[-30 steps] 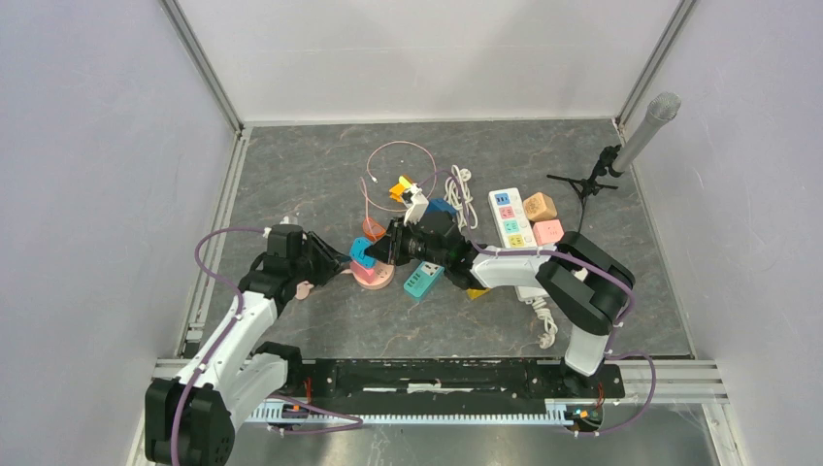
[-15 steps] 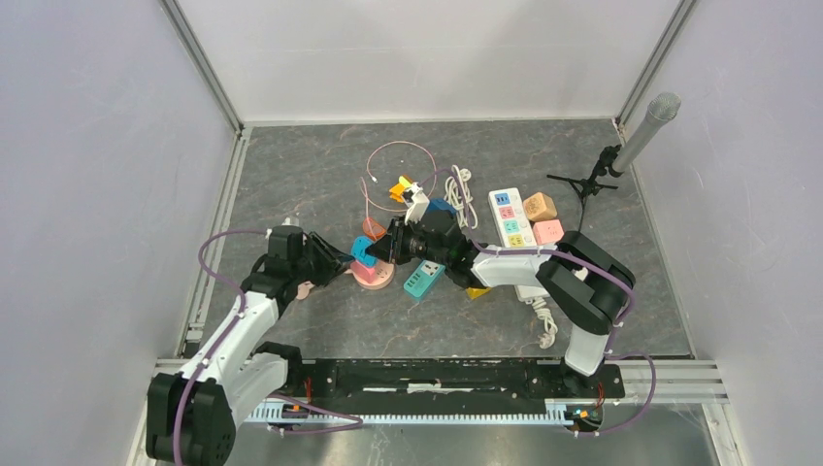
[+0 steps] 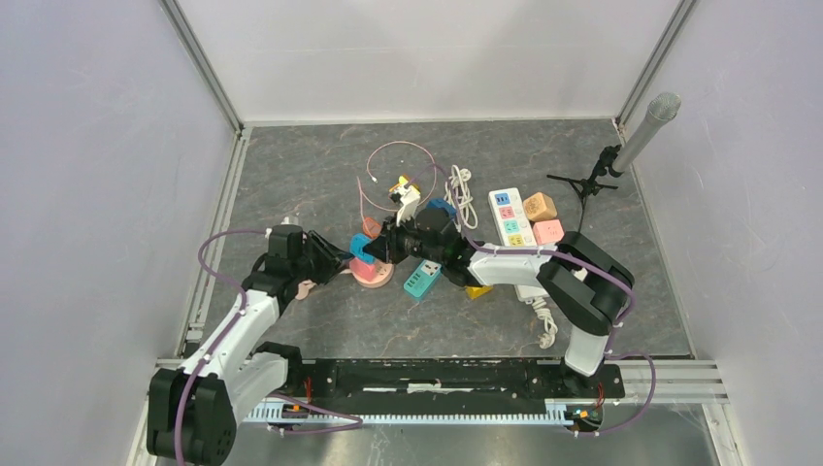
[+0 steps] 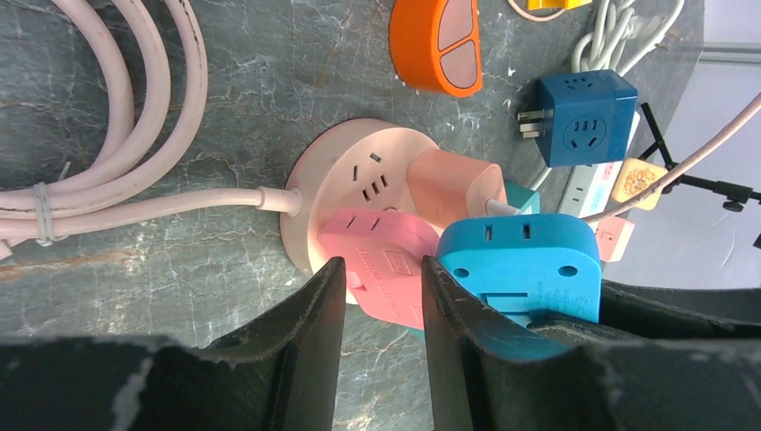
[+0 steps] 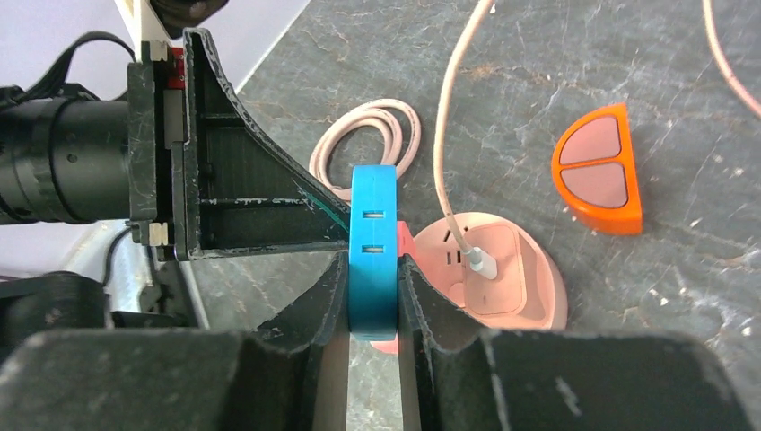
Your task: Pull the plug off the socket
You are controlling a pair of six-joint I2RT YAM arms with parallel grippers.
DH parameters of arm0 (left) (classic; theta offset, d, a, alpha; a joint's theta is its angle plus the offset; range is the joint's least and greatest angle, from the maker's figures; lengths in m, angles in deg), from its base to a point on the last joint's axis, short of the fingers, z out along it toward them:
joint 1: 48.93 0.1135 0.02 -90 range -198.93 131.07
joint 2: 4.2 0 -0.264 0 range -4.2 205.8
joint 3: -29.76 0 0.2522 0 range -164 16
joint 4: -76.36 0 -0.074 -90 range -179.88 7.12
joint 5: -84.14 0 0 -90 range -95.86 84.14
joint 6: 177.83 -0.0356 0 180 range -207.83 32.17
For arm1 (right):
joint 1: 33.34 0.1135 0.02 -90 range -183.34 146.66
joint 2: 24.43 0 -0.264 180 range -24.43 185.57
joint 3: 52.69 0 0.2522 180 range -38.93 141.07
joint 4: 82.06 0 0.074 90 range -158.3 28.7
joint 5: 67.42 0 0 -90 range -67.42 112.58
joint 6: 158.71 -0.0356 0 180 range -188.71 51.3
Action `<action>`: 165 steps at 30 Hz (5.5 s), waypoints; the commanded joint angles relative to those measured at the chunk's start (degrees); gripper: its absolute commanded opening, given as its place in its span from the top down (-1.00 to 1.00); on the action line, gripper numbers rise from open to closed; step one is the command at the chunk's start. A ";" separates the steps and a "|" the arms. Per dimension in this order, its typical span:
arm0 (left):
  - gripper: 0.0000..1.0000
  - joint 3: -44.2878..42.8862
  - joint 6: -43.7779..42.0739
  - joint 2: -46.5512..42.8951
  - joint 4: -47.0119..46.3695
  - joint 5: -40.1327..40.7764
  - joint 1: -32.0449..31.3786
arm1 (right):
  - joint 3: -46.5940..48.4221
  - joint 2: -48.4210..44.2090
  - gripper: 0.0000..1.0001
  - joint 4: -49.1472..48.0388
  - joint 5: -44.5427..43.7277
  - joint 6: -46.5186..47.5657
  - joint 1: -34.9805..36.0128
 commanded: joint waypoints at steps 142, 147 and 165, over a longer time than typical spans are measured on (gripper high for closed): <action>-0.86 -3.33 -6.40 8.87 -1.39 -6.52 -0.96 | 18.13 6.78 0.86 39.59 -28.52 14.71 5.09; -1.00 -3.46 -6.32 8.83 -3.38 -6.50 -1.68 | 14.98 5.31 0.81 37.61 -28.30 12.67 5.61; -0.90 -4.13 -8.67 16.03 -0.03 4.55 -7.29 | 13.72 3.85 0.75 33.10 -21.76 11.81 5.02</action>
